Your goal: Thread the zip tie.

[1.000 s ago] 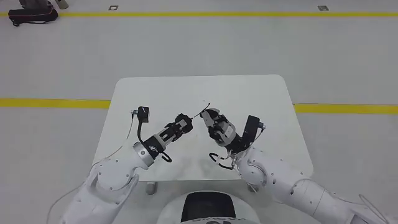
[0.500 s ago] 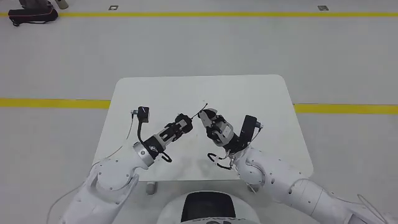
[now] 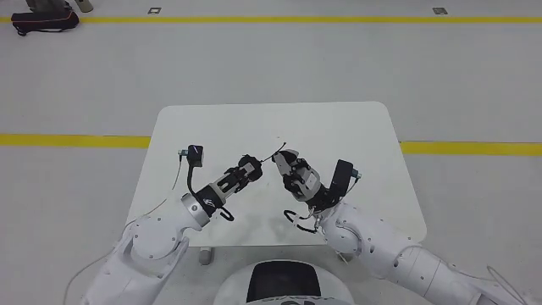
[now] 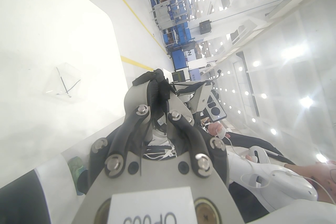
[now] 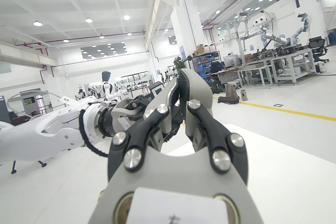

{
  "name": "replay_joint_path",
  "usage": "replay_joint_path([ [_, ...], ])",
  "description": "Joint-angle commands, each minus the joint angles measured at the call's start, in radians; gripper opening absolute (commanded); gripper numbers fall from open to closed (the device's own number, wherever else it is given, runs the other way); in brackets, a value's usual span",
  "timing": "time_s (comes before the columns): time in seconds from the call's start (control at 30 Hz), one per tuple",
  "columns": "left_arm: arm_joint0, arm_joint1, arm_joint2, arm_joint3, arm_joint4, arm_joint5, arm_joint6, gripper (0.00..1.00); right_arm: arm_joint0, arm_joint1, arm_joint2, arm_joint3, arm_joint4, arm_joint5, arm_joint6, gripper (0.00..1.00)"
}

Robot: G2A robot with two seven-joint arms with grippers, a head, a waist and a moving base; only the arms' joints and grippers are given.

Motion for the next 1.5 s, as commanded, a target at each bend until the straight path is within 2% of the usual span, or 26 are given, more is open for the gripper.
replay_joint_path([
  [0.0,0.0,0.0,0.0,0.0,0.0,0.0,0.0,0.0,0.0,0.001,0.0,0.0,0.001,0.0,-0.001,0.0],
  [1.47,0.0,0.0,0.0,0.0,0.0,0.0,0.0,0.0,0.02,0.003,-0.027,0.014,0.019,0.0,-0.009,0.0],
])
